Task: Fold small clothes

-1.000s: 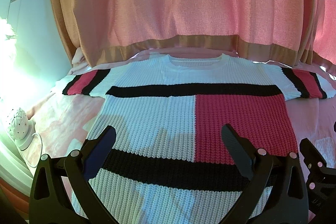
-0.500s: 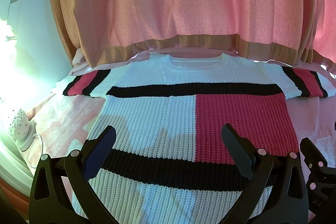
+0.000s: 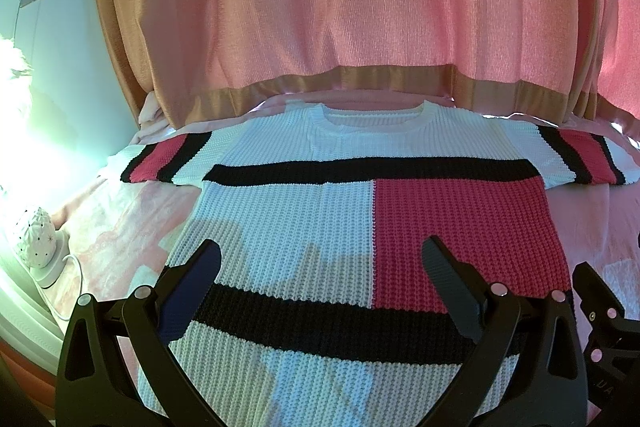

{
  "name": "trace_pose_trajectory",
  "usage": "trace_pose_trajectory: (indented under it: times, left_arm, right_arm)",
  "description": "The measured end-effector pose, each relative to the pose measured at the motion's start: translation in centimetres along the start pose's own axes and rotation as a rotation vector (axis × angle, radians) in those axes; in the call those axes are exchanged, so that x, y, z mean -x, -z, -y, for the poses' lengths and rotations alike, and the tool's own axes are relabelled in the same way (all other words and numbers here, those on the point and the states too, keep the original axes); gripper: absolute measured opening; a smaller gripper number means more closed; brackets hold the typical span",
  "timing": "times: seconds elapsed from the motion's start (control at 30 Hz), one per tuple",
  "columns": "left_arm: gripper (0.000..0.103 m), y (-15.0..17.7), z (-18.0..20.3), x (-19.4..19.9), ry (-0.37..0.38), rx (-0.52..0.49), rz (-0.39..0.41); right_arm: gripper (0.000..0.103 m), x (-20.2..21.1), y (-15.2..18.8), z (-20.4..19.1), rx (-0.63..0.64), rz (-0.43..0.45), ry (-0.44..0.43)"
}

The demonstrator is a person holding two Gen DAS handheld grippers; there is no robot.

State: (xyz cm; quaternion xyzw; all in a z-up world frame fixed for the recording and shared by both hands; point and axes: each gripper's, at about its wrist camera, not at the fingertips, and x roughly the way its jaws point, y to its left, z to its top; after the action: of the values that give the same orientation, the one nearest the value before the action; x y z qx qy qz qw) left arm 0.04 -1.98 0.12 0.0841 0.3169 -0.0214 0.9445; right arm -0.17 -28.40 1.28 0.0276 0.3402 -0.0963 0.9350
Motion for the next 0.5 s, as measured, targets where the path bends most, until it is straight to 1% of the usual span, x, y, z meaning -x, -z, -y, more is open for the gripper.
trace_pose_trajectory:
  times: [0.5]
  left_arm:
    - [0.098,0.06,0.02,-0.10,-0.002,-0.001,-0.002]
  right_arm:
    - [0.098,-0.05,0.03,-0.04,0.002,0.006,-0.002]
